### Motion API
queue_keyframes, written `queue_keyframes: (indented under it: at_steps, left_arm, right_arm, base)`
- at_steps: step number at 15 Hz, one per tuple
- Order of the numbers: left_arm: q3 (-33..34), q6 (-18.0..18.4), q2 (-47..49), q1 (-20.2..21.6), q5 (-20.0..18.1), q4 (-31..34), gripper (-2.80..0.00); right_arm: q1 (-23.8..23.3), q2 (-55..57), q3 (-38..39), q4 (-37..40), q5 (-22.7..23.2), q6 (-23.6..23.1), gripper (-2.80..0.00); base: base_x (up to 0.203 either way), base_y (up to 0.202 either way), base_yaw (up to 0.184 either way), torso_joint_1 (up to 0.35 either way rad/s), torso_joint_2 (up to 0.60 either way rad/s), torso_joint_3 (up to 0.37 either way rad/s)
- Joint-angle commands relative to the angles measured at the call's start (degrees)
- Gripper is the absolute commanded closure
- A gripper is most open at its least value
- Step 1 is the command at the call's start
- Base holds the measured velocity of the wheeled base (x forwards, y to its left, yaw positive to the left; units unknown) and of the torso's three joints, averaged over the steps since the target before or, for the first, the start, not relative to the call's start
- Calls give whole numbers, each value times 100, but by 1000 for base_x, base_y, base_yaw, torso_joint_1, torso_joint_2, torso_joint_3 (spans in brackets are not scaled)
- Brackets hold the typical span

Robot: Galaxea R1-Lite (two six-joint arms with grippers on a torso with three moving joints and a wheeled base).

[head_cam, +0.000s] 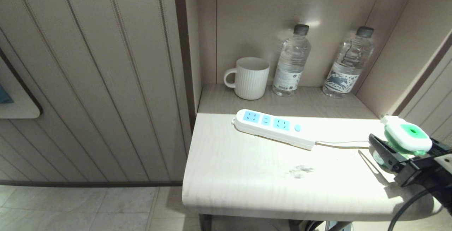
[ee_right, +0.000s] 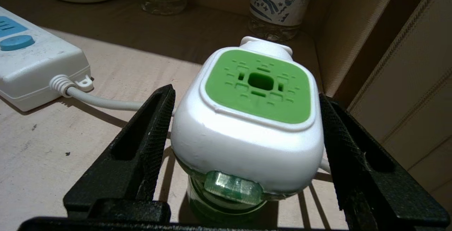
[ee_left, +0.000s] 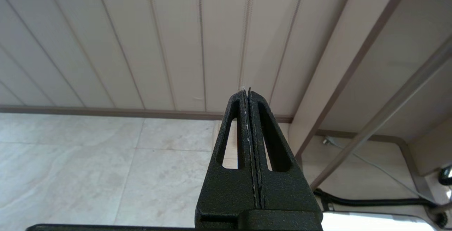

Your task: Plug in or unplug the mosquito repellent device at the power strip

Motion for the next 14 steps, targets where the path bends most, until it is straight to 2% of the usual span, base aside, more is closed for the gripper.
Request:
queue_keyframes:
  at_steps: [1, 4, 13, 14]
  left_arm:
    - [0, -9, 9, 0, 5, 7, 0]
    - [0, -3, 9, 0, 5, 7, 0]
    - [0, -3, 9, 3, -1, 7, 0]
    - [0, -3, 9, 0, -2, 7, 0]
  right_arm:
    - [39, -104, -2, -161, 7, -7, -280]
    - [218, -323, 12, -125, -1, -49, -280]
    - [225, -1985, 25, 322, -120, -83, -280]
    - [220, -2160, 25, 318, -171, -85, -114]
  base:
    - [0, 0, 0, 0, 0, 0]
    - [0, 0, 0, 0, 0, 0]
    - [0, 0, 0, 0, 0, 0]
    - [0, 0, 0, 0, 0, 0]
